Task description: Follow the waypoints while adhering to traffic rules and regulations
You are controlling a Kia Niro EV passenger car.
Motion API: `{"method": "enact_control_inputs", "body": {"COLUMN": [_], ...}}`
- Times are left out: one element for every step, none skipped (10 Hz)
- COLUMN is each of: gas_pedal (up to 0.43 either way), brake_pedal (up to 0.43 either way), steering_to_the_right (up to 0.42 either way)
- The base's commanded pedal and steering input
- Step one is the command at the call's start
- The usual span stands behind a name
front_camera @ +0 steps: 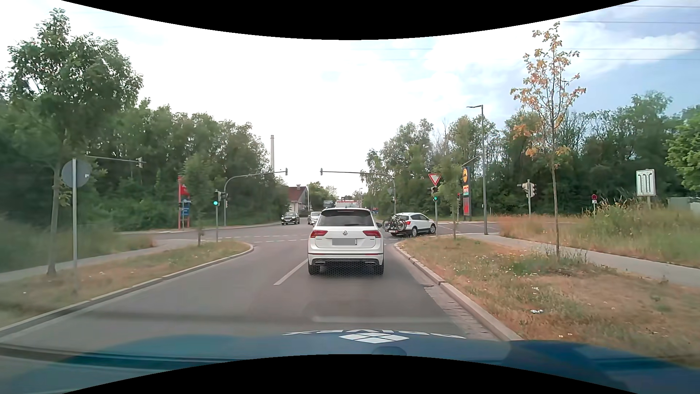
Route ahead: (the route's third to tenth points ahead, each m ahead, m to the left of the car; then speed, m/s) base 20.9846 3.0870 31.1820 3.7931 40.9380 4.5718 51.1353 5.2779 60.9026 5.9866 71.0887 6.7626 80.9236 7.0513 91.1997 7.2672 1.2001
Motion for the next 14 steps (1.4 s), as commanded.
{"method": "enact_control_inputs", "body": {"gas_pedal": [0.441, 0.488, 0.520, 0.520, 0.520, 0.531, 0.531, 0.520, 0.520, 0.512, 0.480, 0.449, 0.287, 0.240], "brake_pedal": [0.000, 0.000, 0.000, 0.000, 0.000, 0.000, 0.000, 0.000, 0.000, 0.000, 0.000, 0.000, 0.000, 0.000], "steering_to_the_right": [0.003, 0.003, 0.003, 0.003, 0.003, 0.002, 0.002, 0.001, 0.001, 0.001, 0.001, 0.001, 0.001, 0.000]}}
